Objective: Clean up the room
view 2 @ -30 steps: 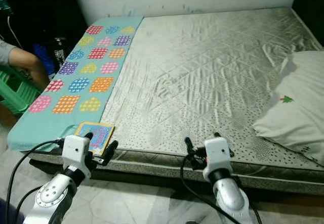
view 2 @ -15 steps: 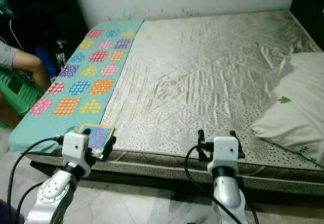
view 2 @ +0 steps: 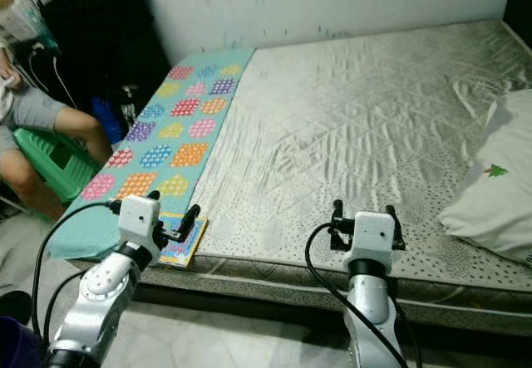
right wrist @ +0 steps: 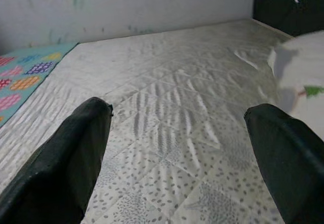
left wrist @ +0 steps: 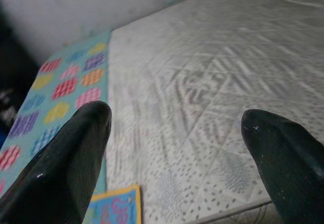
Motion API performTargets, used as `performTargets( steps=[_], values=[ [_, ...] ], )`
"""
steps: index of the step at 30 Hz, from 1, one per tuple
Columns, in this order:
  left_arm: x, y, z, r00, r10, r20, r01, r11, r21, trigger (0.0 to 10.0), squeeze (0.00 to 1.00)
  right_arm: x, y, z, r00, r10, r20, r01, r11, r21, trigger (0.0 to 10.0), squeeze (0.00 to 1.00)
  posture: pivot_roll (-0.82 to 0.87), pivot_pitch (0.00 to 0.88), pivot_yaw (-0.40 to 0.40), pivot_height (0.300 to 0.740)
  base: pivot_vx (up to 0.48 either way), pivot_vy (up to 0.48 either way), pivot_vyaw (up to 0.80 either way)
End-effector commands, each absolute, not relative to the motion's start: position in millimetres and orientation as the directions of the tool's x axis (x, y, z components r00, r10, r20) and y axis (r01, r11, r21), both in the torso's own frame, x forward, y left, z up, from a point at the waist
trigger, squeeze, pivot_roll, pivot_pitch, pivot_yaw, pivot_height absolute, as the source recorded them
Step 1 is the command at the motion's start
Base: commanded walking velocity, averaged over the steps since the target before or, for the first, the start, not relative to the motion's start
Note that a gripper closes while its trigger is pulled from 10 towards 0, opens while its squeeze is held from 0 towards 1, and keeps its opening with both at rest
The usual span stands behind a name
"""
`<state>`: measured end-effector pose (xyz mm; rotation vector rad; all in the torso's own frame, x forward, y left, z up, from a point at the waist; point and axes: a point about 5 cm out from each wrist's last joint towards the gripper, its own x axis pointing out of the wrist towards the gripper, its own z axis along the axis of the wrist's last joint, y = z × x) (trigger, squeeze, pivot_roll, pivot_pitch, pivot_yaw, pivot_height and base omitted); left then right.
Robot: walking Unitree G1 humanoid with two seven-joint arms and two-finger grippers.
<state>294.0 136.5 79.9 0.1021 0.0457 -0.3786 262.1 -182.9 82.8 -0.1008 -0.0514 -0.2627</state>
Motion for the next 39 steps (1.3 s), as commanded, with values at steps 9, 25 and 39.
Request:
performTargets(
  steps=[9,25,39],
  values=[
    [290,152,76,0.958,-0.282,-0.056,0.286,0.955,0.082,10.0,0.00,271,-167,82,0.987,-0.150,0.060,0.155,0.983,-0.103,10.0,0.00,-0.12,0.024,0.216,0.731,0.000,0.000,0.00],
    [242,173,62,0.998,-0.037,-0.057,0.039,0.999,0.030,10.0,0.00,303,-135,86,0.994,0.104,0.013,-0.102,0.989,-0.108,10.0,0.00,0.09,0.047,-0.017,0.731,0.000,0.000,0.00],
    [249,168,76,0.996,-0.063,-0.057,0.062,0.998,-0.020,10.0,0.00,283,-143,76,0.996,0.090,-0.020,-0.091,0.993,-0.074,10.0,0.00,0.02,0.102,0.023,0.731,0.000,0.000,0.00]
  ],
)
